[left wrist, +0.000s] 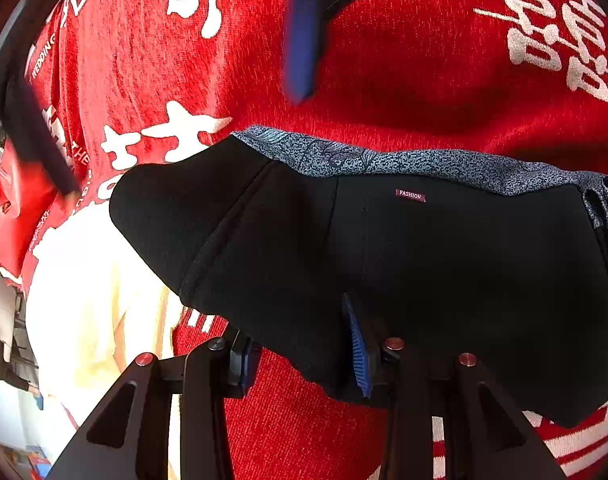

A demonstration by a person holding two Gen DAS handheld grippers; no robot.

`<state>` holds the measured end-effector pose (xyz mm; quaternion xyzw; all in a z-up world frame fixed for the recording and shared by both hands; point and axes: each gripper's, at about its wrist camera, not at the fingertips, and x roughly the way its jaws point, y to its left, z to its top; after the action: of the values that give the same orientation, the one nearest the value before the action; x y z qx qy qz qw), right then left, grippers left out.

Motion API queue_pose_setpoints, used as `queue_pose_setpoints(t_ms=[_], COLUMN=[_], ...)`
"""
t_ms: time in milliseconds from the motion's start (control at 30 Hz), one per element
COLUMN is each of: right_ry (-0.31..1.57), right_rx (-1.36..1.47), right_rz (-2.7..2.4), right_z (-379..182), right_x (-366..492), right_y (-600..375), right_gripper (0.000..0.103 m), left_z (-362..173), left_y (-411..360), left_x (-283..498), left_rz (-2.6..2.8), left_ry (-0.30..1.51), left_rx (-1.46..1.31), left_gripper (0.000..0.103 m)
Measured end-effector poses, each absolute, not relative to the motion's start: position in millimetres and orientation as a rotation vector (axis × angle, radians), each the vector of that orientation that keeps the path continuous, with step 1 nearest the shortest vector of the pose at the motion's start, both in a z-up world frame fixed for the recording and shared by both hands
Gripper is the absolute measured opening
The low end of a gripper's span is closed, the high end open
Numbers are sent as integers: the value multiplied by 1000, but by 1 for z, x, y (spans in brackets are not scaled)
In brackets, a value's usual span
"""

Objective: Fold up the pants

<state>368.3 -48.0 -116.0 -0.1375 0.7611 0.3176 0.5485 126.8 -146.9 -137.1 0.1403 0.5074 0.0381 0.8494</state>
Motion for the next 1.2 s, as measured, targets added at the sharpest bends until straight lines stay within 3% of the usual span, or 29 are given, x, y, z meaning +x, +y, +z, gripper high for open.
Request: queue_pose_setpoints(t_ms=[167,200,233,267,300,600,833,1033,1200], right_ry=[1926,1941,1961,1989,1982,1655,1442,1307,1283], right_rx=[-561,-572,-530,-413,-305,-2,322,503,650], right_rz=[704,671,653,667,673,768,732,624,502], right_z=[-164,-172,-176,-176,-169,-75,-16,1,-25], right_x=[349,350,353,358,362,334,295,237,188], right_y=[-20,-20,-27,-35,-46,-155,-300,-430,-524], right_gripper=[100,85,47,28,20,18,18,18,18], left_z=[-133,-132,-133,-132,-126,-66,-16,0,-24], left_y=[-151,-151,-152,-153,-157,-209,-293,-384,-459], left_x=[118,118,118,118,117,97,62,28,6], left_rz=[75,72,66,65,53,-90,-258,-426,-554], left_ry=[1064,1067,1080,1083,1063,940,846,823,853], left_rx=[295,296,298,302,313,392,462,523,605], left_gripper=[39,39,39,39,39,39,39,39,39])
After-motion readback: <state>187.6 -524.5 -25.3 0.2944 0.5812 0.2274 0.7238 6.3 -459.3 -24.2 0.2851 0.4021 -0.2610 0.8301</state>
